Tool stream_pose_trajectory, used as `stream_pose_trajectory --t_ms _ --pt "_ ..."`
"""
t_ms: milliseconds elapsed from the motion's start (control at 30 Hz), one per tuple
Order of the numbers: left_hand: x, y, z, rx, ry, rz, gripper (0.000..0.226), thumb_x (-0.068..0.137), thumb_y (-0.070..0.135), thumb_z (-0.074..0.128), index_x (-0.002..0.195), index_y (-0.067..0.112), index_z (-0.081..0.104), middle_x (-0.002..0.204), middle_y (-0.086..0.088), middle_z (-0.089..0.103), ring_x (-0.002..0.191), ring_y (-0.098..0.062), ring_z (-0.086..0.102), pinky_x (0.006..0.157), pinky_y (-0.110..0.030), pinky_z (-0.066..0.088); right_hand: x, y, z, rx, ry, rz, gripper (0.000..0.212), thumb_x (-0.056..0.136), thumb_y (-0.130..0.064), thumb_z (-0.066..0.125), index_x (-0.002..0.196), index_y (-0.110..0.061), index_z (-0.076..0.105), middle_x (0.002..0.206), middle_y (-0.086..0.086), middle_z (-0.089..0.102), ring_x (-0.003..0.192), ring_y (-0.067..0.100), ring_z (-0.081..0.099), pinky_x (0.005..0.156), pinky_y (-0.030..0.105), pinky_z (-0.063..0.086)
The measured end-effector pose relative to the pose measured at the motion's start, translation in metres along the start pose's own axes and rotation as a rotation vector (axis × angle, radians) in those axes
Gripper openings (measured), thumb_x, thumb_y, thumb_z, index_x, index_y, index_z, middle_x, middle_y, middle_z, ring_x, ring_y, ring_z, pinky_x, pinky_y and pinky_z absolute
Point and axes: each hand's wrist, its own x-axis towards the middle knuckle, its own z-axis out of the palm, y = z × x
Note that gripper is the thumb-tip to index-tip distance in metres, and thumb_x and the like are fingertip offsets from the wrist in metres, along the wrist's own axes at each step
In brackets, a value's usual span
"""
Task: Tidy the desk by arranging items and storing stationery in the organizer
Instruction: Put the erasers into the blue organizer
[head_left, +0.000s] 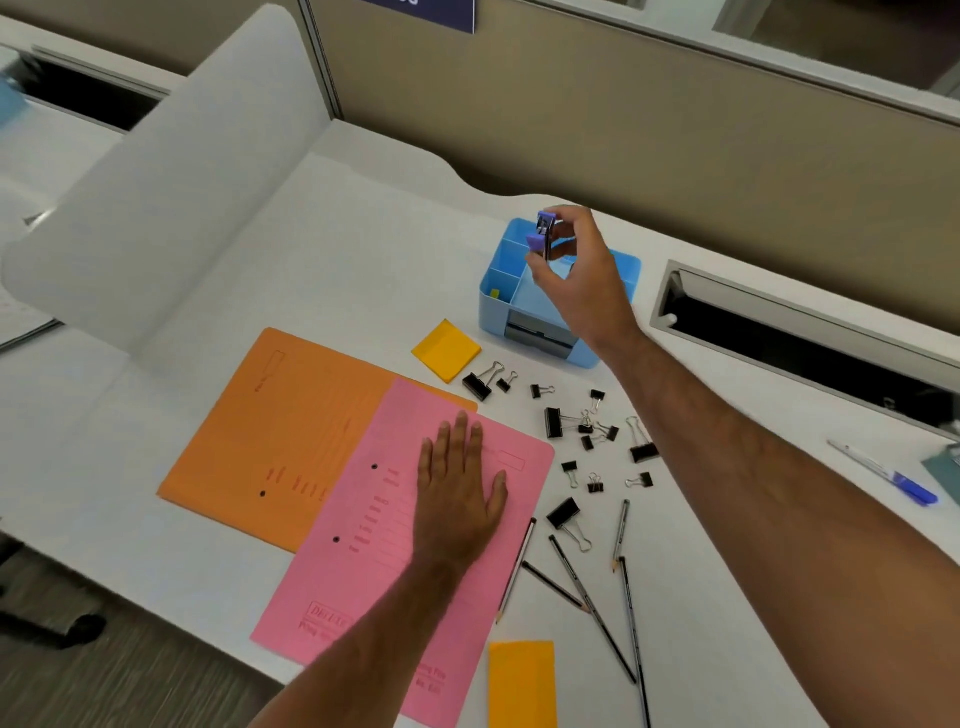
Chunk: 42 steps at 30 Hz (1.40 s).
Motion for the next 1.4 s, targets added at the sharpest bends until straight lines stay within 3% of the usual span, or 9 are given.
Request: stream_pose_trajectory --t_ms 167,267,533,667,867,1033,1100,1233,1400 --pt "0.0 0.0 -0.001 -0.006 -0.003 0.0 0.076 0.106 0.057 0.02 0.163 0.019 -0.012 0.171 -0.002 -0.021 0.157 -0.019 -0.019 0.129 -0.044 -0.006 0.021 0.012 0.012 0.011 -0.01 0.046 0.041 0.091 -0.016 0.073 0.123 -0.012 0.047 0.115 0.003 0.059 0.103 0.014 0.064 0.088 0.018 0.053" --pt "0.0 0.0 -0.002 -0.007 0.0 0.003 0.076 0.106 0.057 0.02 0.163 0.019 -0.012 0.171 -0.002 -0.021 0.157 -0.019 -0.02 0.128 -0.043 -0.007 0.026 0.019 0.019 0.023 -0.002 0.067 0.043 0.09 -0.012 0.074 0.122 -0.01 0.046 0.113 0.001 0.057 0.1 0.008 0.063 0.083 0.008 0.049" --pt "0.0 0.0 -0.001 -0.016 -0.017 -0.007 0.075 0.106 0.057 0.019 0.163 0.019 -0.012 0.17 -0.001 -0.022 0.156 -0.018 -0.022 0.129 -0.043 -0.007 0.033 0.027 0.034 -0.001 -0.019 0.076 0.04 0.091 -0.014 0.074 0.119 -0.012 0.045 0.111 0.0 0.057 0.099 0.009 0.064 0.079 0.008 0.051" --pt "-0.001 0.0 -0.002 -0.01 -0.022 -0.008 0.076 0.106 0.057 0.02 0.163 0.019 -0.013 0.17 -0.001 -0.023 0.156 -0.017 -0.023 0.129 -0.043 -0.008 0.034 0.029 0.039 -0.046 -0.048 0.12 0.043 0.092 -0.007 0.071 0.124 -0.016 0.043 0.122 0.002 0.057 0.105 0.011 0.064 0.078 0.01 0.053" --pt "-0.001 0.0 -0.002 -0.01 -0.02 -0.009 0.076 0.106 0.057 0.02 0.163 0.02 -0.015 0.17 0.0 -0.025 0.156 -0.017 -0.023 0.128 -0.042 -0.009 0.038 0.033 0.043 -0.188 -0.132 0.091 0.044 0.092 -0.01 0.071 0.127 -0.016 0.046 0.124 0.006 0.058 0.109 0.013 0.059 0.07 0.005 0.045" --pt "-0.001 0.0 0.0 -0.008 -0.013 -0.009 0.076 0.106 0.057 0.021 0.163 0.02 -0.013 0.17 -0.001 -0.023 0.157 -0.018 -0.022 0.128 -0.043 -0.007 0.043 0.037 0.045 -0.279 -0.156 0.106 0.042 0.089 -0.015 0.076 0.123 -0.015 0.051 0.122 0.005 0.058 0.113 0.017 0.056 0.09 0.026 0.054" --pt "-0.001 0.0 0.0 -0.01 -0.014 -0.008 0.076 0.106 0.057 0.021 0.163 0.02 -0.013 0.17 -0.001 -0.022 0.157 -0.018 -0.022 0.128 -0.043 -0.007 0.045 0.038 0.045 -0.4 -0.14 0.082 0.04 0.089 -0.022 0.075 0.123 -0.015 0.054 0.122 0.005 0.06 0.114 0.019 0.053 0.096 0.035 0.049" --pt "0.0 0.0 0.0 -0.012 -0.013 -0.009 0.076 0.106 0.057 0.022 0.163 0.02 -0.013 0.17 -0.001 -0.022 0.156 -0.017 -0.022 0.128 -0.043 -0.007 0.045 0.041 0.046 -0.498 -0.126 0.101 0.039 0.091 -0.031 0.073 0.124 -0.018 0.059 0.126 0.003 0.06 0.119 0.02 0.05 0.097 0.038 0.035" --pt "-0.001 -0.001 0.001 -0.01 -0.013 -0.009 0.076 0.107 0.057 0.022 0.163 0.02 -0.014 0.17 0.0 -0.023 0.156 -0.017 -0.023 0.128 -0.042 -0.008 0.041 0.042 0.046 -0.51 -0.13 0.123 0.04 0.094 -0.031 0.069 0.13 -0.018 0.058 0.131 0.004 0.058 0.124 0.022 0.049 0.102 0.042 0.035"
